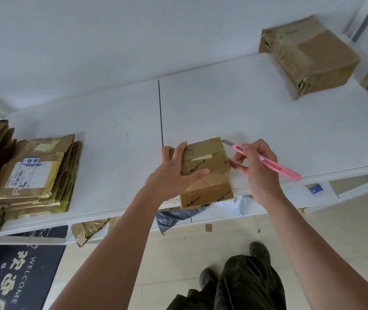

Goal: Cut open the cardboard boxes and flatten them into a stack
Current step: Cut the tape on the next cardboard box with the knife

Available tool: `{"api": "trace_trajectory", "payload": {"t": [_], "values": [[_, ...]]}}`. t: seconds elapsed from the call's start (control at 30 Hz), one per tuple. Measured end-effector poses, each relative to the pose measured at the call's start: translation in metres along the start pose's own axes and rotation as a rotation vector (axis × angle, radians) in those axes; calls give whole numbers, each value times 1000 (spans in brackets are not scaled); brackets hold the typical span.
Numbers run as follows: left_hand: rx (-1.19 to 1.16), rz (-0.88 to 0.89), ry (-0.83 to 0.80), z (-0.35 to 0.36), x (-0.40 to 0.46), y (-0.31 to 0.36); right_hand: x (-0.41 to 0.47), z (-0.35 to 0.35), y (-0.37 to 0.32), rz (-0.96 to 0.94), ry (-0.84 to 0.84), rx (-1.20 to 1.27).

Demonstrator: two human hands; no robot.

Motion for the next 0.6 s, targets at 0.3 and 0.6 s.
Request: {"api": "trace_trajectory", "payload": {"t": [0.3, 0.6], "values": [[35, -20, -1, 1, 0, 0, -16, -8, -4, 7, -67, -22], [50, -40, -2, 0, -2, 4, -38, -19, 2, 56, -171, -144]]}}
Point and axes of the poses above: each hand's wrist, its own x-axis towards the middle knuckle, its own z-axis out of the palm, y = z × x, the point moved 6 cm from there along x, towards the middle knuckle, and after that the axes turned 6 degrees about -y, right-handed, at the moved point
